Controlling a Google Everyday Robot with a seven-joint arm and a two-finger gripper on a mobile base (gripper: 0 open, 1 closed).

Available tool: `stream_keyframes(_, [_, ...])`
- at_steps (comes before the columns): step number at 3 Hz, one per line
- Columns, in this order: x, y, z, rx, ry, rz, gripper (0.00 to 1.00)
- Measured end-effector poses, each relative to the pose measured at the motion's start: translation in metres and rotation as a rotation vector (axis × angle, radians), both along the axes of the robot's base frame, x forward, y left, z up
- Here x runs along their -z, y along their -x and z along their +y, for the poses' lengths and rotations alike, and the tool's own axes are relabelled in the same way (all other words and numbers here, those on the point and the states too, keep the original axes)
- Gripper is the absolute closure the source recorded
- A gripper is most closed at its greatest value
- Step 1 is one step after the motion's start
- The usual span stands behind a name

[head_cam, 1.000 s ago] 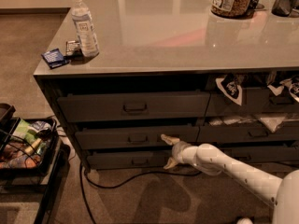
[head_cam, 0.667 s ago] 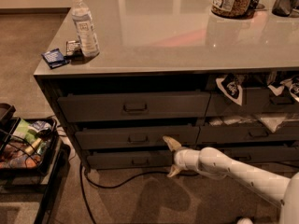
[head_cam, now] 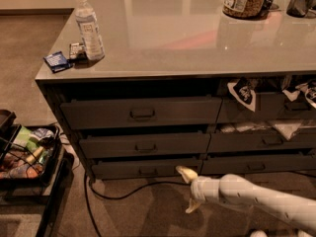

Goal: Close middle drawer

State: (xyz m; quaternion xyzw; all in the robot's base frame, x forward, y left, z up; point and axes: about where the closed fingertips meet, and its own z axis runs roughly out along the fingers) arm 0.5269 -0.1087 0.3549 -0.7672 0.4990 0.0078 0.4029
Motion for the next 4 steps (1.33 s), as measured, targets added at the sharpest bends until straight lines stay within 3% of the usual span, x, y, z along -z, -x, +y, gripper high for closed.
stream_keyframes(1, [-0.002,0.035,-0.021,0.051,0.001,-0.049,0.00])
stream_keyframes(2, [-0.024,0.057,-0.030,0.136,0.000,-0.201,0.00])
stream_keyframes(3, [-0.039,0.056,-0.059,0.235,0.003,-0.249,0.00])
stream_keyframes(4, [-0.039,0.056,-0.059,0.235,0.003,-0.249,0.00])
